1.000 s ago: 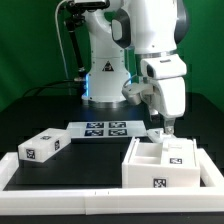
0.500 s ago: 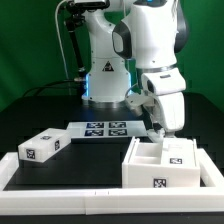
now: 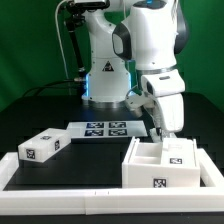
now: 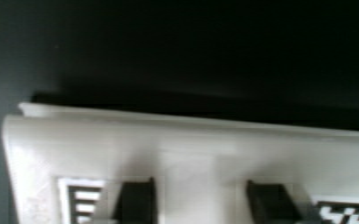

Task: Assemble cabinet

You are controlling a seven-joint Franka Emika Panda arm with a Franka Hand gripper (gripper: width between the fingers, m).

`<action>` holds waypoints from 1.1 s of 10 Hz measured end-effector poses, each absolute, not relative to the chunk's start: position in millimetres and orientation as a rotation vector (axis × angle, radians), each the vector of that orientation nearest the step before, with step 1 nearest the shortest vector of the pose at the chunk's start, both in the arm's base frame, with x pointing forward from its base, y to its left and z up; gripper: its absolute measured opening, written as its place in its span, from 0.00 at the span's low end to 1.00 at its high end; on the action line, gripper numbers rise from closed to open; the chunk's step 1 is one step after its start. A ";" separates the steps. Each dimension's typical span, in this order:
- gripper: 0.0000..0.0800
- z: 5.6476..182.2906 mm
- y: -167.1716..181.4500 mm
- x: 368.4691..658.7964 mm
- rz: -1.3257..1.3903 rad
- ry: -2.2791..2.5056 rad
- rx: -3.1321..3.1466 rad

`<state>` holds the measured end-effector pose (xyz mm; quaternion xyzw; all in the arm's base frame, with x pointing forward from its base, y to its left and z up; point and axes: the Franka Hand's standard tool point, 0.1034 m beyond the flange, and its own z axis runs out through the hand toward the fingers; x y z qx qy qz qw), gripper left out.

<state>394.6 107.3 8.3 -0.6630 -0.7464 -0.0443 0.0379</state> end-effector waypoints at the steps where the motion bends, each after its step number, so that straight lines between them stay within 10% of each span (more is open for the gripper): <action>1: 0.11 8.5 105.0 395.4 -0.135 -2.284 -2.040; 6: 0.09 11.1 95.3 397.3 -0.072 -2.225 -2.088; 11: 0.09 61.1 72.0 410.6 -0.016 -2.170 -2.232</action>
Offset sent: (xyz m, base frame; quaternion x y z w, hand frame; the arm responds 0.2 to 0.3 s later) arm 0.0000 0.0000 0.0000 0.0000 0.0000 0.0000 1.0000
